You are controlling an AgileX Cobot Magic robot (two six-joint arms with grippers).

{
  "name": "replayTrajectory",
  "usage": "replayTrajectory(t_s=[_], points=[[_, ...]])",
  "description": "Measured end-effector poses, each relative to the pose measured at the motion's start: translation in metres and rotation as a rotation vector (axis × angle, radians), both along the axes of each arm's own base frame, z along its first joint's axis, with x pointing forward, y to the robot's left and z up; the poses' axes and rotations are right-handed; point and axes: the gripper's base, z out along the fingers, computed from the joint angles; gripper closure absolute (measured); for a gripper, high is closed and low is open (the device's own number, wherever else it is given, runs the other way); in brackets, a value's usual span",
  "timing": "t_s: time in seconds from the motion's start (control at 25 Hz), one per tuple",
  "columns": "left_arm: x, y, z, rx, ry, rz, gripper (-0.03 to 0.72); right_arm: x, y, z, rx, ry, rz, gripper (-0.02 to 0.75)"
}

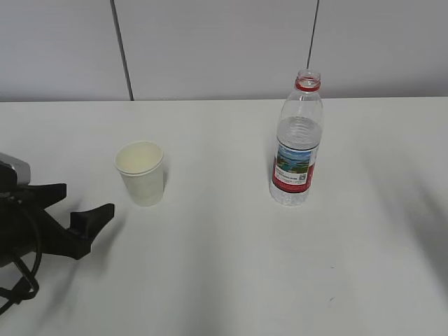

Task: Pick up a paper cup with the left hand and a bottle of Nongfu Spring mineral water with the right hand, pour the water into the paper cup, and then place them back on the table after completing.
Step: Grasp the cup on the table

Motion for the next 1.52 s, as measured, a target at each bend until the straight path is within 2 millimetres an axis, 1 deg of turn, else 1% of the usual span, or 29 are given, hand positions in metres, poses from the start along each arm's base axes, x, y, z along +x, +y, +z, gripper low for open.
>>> replayTrajectory(t_s=[0.12, 0.16, 0.2, 0.36, 0.52, 0.72, 0.88, 0.96, 1.2, 1.52], points=[[0.010, -0.004, -0.006, 0.001, 0.003, -0.015, 0.029, 0.000, 0.000, 0.001, 0.000, -0.014, 0.001, 0.203], [0.017, -0.010, -0.011, 0.001, 0.001, -0.036, 0.027, 0.000, 0.000, 0.002, 0.000, -0.017, 0.001, 0.203], [0.017, -0.010, -0.011, 0.001, 0.001, -0.036, 0.027, 0.000, 0.000, 0.002, 0.000, -0.017, 0.001, 0.203], [0.034, -0.028, -0.021, -0.001, -0.010, -0.088, 0.026, 0.000, 0.000, 0.002, 0.000, -0.028, 0.002, 0.203], [0.051, -0.042, -0.029, -0.010, -0.025, -0.077, 0.026, 0.000, 0.000, 0.003, 0.000, -0.036, 0.002, 0.203], [0.070, -0.052, -0.029, -0.026, -0.070, -0.066, 0.030, 0.000, 0.000, 0.003, 0.000, -0.036, 0.002, 0.203], [0.079, -0.056, -0.030, -0.031, -0.088, -0.067, 0.041, 0.000, 0.000, 0.003, 0.000, -0.037, 0.002, 0.203], [0.081, -0.056, -0.032, -0.031, -0.087, -0.067, 0.055, 0.000, 0.000, 0.003, 0.000, -0.037, 0.002, 0.203], [0.082, -0.055, -0.032, -0.033, -0.086, -0.050, 0.167, 0.000, 0.000, 0.003, 0.000, -0.038, 0.002, 0.203], [0.082, -0.055, -0.032, -0.033, -0.086, -0.047, 0.240, 0.001, 0.000, 0.004, 0.000, -0.040, 0.002, 0.203]])
